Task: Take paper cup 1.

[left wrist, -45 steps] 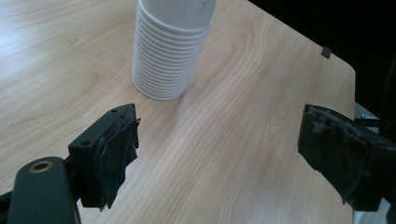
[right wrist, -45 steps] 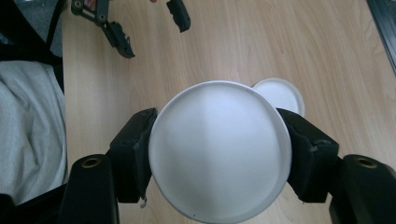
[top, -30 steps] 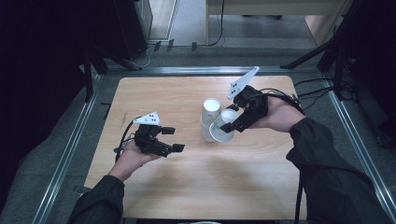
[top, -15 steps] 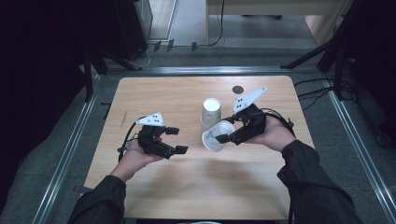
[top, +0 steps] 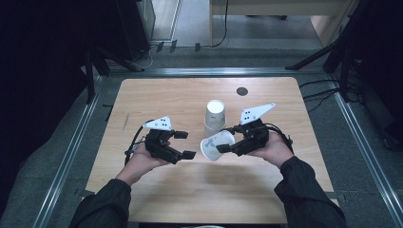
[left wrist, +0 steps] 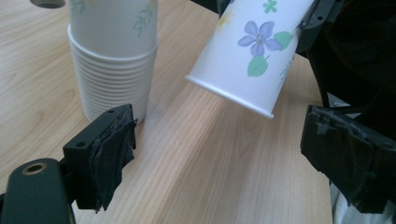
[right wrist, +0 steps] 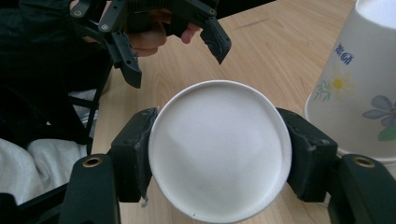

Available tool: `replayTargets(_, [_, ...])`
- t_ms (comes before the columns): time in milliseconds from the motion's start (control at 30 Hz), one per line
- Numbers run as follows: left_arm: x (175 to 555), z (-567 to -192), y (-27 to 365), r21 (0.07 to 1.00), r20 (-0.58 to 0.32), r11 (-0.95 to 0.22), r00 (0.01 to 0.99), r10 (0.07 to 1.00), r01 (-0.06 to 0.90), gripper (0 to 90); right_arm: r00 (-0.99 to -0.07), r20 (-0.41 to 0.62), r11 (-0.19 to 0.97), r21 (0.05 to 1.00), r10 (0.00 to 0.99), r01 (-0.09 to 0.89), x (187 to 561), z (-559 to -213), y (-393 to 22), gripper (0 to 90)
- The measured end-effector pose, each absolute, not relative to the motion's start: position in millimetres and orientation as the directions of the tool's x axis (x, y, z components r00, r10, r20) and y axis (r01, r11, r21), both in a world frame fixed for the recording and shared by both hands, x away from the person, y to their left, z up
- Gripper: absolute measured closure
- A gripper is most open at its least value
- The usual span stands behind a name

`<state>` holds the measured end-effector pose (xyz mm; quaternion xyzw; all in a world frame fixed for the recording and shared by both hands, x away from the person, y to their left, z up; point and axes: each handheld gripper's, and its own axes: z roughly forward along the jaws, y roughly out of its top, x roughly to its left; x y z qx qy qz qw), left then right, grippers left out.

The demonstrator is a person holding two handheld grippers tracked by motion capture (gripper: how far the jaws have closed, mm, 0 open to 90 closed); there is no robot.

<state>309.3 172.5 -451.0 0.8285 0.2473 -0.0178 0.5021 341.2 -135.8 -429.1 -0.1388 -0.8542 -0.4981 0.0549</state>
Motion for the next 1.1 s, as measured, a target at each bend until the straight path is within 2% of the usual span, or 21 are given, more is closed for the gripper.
replayTargets(300, [316, -452, 167, 0.822, -0.274, -0.387, 0.886, 0.375, 0.418, 10.5, -0.956, 0.259, 0.431, 0.853, 0.139, 0.294, 345, -432, -131, 35.4])
replayTargets(667, [321, -451, 162, 0.830, -0.274, -0.391, 0.902, 0.334, 0.397, 9.1, -0.963, 0.252, 0.446, 0.854, 0.095, 0.268, 350, -422, -117, 35.4])
replayTargets(1100, [318, -460, 146, 0.825, -0.272, -0.422, 0.919, 0.285, 0.375, 9.5, -0.963, 0.256, 0.444, 0.856, 0.082, 0.265, 349, -424, -111, 35.4])
